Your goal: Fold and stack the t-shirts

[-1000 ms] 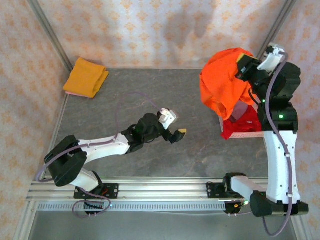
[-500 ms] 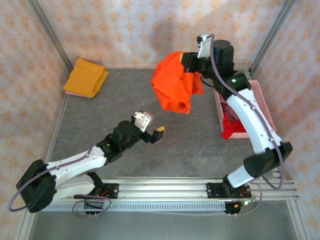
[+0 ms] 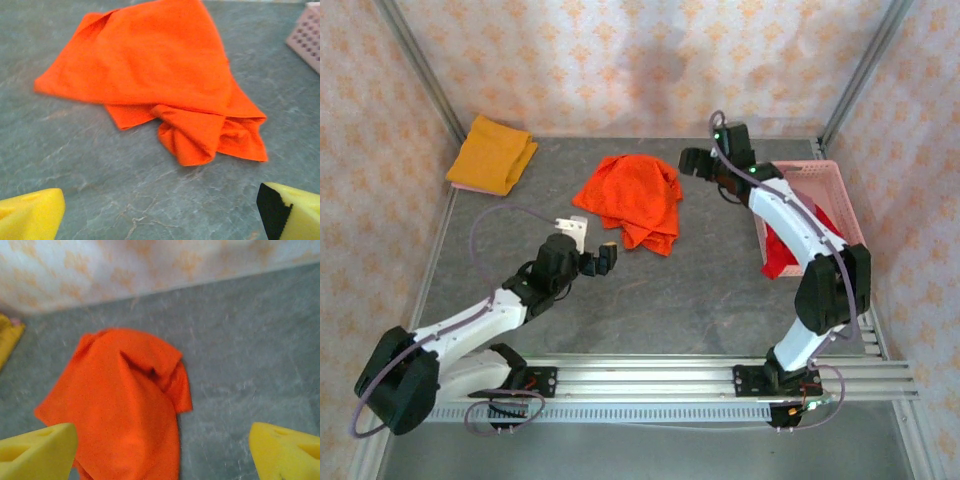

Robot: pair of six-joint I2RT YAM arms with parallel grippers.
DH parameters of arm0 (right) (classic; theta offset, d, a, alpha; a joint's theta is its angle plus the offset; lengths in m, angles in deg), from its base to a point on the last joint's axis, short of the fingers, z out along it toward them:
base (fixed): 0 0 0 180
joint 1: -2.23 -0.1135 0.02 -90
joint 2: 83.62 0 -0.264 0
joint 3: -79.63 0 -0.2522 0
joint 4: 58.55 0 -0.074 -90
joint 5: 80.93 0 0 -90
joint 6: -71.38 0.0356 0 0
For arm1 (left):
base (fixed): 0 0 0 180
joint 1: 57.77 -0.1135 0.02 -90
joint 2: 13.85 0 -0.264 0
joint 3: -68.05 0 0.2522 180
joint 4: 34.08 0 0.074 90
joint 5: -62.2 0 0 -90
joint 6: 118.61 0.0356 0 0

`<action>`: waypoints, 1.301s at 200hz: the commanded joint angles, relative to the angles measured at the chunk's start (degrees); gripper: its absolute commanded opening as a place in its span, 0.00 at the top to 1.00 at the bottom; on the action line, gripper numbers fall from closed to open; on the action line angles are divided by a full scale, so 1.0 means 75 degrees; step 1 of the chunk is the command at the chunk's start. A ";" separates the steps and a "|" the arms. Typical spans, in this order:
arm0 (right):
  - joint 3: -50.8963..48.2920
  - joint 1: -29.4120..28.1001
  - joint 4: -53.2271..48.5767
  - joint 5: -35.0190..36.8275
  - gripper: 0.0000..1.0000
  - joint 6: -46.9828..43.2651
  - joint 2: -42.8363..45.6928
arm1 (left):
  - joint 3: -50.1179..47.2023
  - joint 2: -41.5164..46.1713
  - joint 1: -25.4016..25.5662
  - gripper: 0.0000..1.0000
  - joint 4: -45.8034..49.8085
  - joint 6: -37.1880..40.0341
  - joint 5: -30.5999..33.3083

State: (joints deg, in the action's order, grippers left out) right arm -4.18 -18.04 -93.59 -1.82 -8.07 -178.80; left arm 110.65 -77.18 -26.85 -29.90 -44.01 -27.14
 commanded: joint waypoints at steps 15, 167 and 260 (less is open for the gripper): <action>-0.0849 -0.1037 0.1085 -0.0154 0.13 -0.1208 -0.0042 | 0.0412 -0.0728 -0.0656 0.00 0.0278 -0.1955 -0.0055; 0.4985 -0.2829 -0.0890 0.1046 0.50 -0.2560 -0.6031 | -0.0782 0.1665 -0.1626 0.00 0.2250 -0.2866 0.0801; 0.4994 -0.2737 -0.0995 0.1031 1.00 -0.2303 -0.5588 | -0.0814 0.1547 -0.1638 0.00 0.2080 -0.2451 0.0623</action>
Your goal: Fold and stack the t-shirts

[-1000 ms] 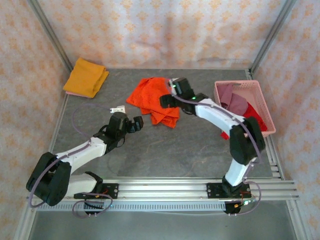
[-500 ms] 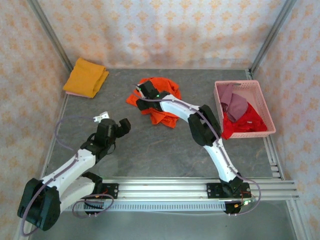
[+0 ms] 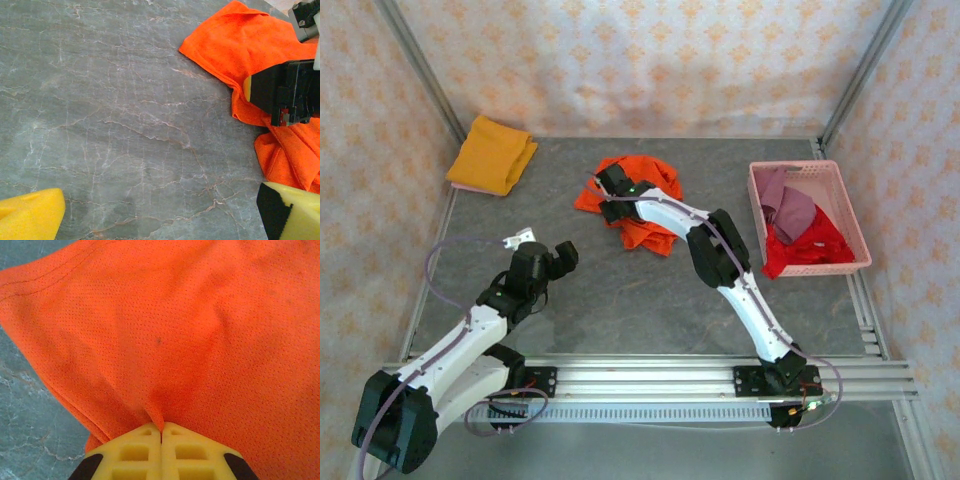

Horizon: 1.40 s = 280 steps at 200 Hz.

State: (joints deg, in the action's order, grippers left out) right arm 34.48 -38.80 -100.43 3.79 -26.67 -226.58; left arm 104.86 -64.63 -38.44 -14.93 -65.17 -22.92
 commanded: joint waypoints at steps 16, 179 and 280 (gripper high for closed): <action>-0.0577 0.0034 0.0293 0.0457 1.00 0.0352 0.1396 | 0.0045 -0.0330 -0.0096 0.00 0.0131 0.0540 0.0020; -0.4954 0.2214 0.4199 -0.2974 1.00 0.5004 0.4887 | 0.1651 -0.4298 0.1268 0.00 -0.3616 0.2062 -0.2308; -0.5104 0.2481 0.3961 -0.2966 0.99 0.5064 0.4934 | 0.4412 -0.7629 0.1234 0.25 -0.3179 0.3425 -0.2633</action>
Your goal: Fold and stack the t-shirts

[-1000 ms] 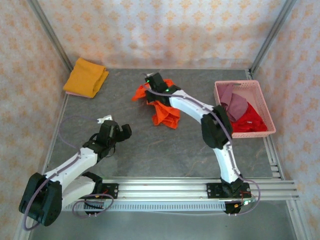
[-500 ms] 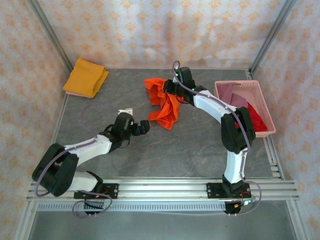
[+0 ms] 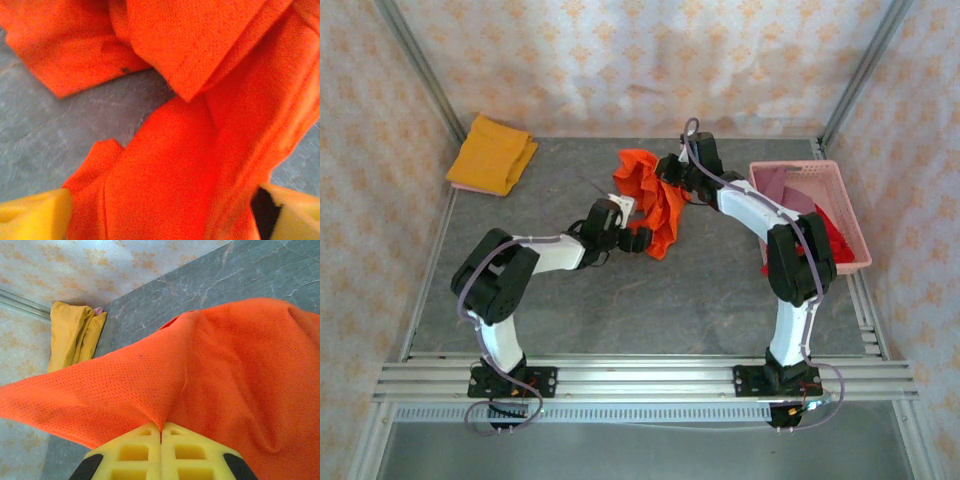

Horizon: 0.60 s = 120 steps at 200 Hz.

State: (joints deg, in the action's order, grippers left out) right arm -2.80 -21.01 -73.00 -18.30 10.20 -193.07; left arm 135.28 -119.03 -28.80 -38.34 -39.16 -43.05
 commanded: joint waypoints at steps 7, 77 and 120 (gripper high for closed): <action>-0.0166 0.0124 0.0314 0.0011 0.95 0.0148 0.0505 | 0.0363 -0.0470 -0.0061 0.35 -0.0195 -0.0138 0.0042; -0.0554 0.0358 -0.0447 0.2297 0.56 -0.0830 0.0343 | -0.0143 -0.0031 -0.0452 1.00 -0.0476 -0.1175 -0.0251; -0.0531 -0.0157 -0.0537 0.1124 0.33 -0.2946 0.0553 | -0.0570 0.0419 -0.0584 1.00 -0.0091 -0.1348 -0.0346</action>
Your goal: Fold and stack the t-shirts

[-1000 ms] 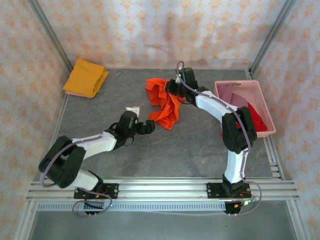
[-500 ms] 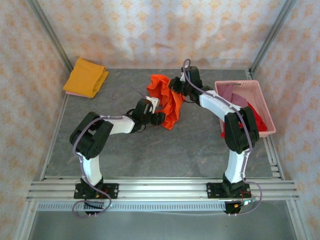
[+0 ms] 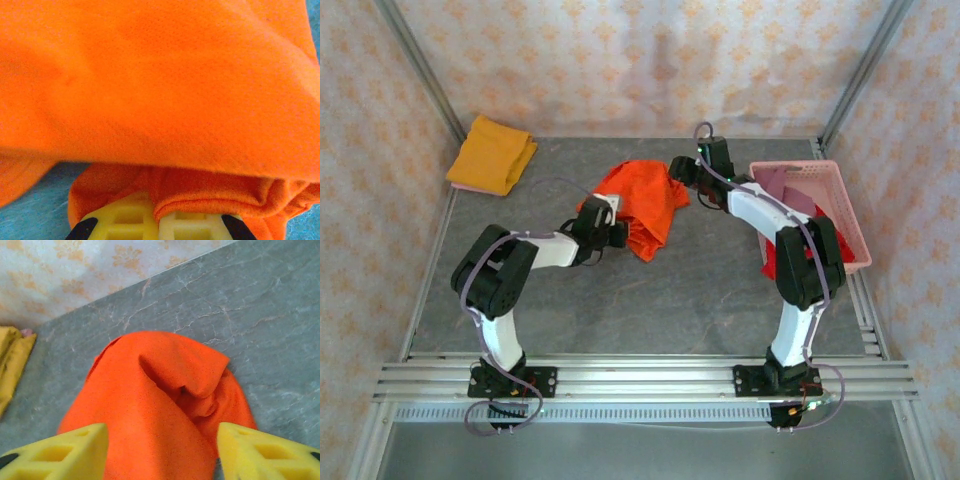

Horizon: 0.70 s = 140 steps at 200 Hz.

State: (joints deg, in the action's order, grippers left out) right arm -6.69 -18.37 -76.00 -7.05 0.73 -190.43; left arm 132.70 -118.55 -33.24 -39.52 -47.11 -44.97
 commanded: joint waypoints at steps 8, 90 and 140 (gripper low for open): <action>0.0016 -0.0803 -0.0280 -0.0057 0.33 -0.2278 0.0224 | -0.0268 0.0367 -0.0001 1.00 0.0032 -0.0365 -0.0090; -0.0496 -0.2065 -0.0060 -0.0697 0.35 -0.5229 -0.0388 | -0.0442 -0.0170 -0.0774 1.00 -0.0921 -0.2576 -0.1996; 0.0535 -0.2093 -0.0719 0.0778 0.65 -0.4752 -0.1239 | -0.0525 -0.0106 -0.0824 1.00 -0.0752 -0.2524 -0.1938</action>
State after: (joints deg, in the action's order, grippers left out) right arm -6.69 -34.26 -78.25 -8.32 -35.18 -197.97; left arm 129.20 -119.23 -39.07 -44.31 -65.28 -58.59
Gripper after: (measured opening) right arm 0.455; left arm 0.062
